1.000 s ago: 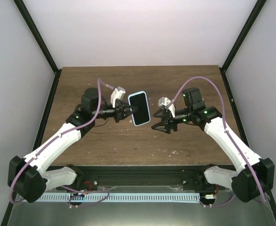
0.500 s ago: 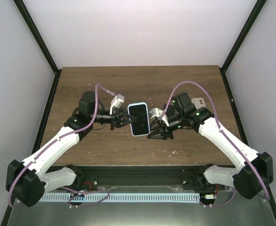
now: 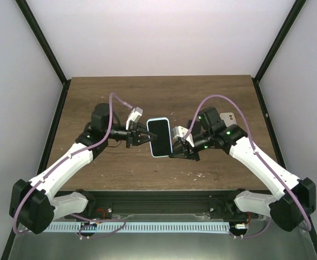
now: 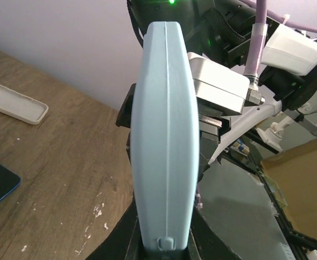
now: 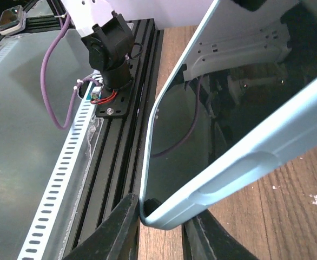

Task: Take the phone out of the phone case
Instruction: Remove the phone case from the phone.

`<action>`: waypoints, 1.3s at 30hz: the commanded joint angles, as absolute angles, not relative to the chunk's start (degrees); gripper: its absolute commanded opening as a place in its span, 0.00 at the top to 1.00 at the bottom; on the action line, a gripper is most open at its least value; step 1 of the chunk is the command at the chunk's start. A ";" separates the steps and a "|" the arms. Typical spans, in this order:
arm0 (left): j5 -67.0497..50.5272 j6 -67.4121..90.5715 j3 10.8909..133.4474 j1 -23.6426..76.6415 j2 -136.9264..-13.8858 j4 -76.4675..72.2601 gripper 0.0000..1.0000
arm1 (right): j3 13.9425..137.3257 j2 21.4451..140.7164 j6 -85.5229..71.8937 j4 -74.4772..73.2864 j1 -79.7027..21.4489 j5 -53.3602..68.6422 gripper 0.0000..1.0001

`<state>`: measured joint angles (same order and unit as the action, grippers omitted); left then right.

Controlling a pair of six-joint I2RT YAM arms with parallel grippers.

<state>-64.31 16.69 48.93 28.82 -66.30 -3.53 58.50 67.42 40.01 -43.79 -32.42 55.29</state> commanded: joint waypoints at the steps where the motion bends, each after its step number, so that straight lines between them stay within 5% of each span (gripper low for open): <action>1: -68.32 20.76 49.78 27.45 -68.34 -9.91 1.00 | 60.05 64.54 43.13 -44.06 -33.97 54.03 0.79; 21: -72.95 26.52 51.86 27.42 -78.29 -8.90 1.00 | 57.26 69.68 46.50 -36.60 -37.38 46.00 0.84; 30: -71.94 23.61 51.59 27.33 -76.71 -8.00 1.00 | 59.76 68.86 44.56 -43.93 -31.82 58.89 0.51; 39: -71.91 23.56 51.06 27.33 -75.69 -8.67 1.00 | 59.74 70.70 46.14 -47.10 -31.88 61.45 0.58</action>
<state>-72.18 24.69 49.93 27.35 -76.84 -6.68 57.43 70.32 44.18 -45.01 -31.64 57.34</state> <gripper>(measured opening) 0.125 0.448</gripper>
